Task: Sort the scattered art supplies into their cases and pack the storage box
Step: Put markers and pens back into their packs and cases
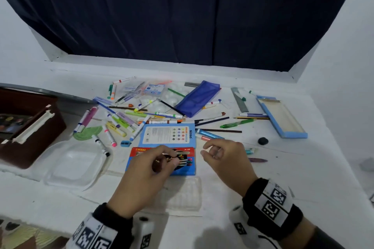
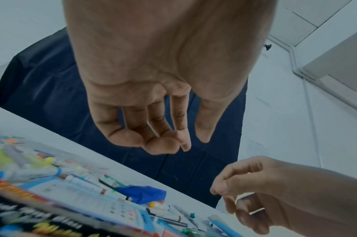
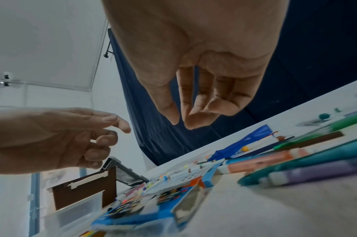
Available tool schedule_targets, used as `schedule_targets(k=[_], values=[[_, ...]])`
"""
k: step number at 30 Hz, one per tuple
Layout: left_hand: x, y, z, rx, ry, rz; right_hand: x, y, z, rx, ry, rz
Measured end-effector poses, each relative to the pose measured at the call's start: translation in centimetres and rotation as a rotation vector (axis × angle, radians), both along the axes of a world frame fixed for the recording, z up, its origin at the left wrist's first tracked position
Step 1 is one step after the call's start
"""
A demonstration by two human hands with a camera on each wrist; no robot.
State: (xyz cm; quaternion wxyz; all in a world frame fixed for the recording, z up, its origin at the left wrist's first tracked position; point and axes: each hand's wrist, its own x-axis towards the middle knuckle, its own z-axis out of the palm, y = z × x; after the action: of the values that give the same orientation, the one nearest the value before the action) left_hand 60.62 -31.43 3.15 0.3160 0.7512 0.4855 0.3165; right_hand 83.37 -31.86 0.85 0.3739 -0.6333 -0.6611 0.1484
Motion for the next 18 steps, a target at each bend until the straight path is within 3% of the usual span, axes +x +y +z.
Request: schedule_targets(k=[5,9,14,18], values=[[3.7,3.7,1.8,0.035,0.030,-0.003,4.5,1.8,0.9,-0.096,-0.031,-0.062],[7.5,8.9,2.3,0.086,0.110,-0.097,8.0,5.6,0.8,-0.109,-0.176,-0.091],[12.7,16.3,1.2,-0.008,0.391,-0.224,11.2,11.6,1.5,-0.139,-0.242,-0.098],[16.2,21.1,0.6,-0.061,0.572,-0.269,12.6,16.7,1.4,-0.294,-0.371,-0.126]])
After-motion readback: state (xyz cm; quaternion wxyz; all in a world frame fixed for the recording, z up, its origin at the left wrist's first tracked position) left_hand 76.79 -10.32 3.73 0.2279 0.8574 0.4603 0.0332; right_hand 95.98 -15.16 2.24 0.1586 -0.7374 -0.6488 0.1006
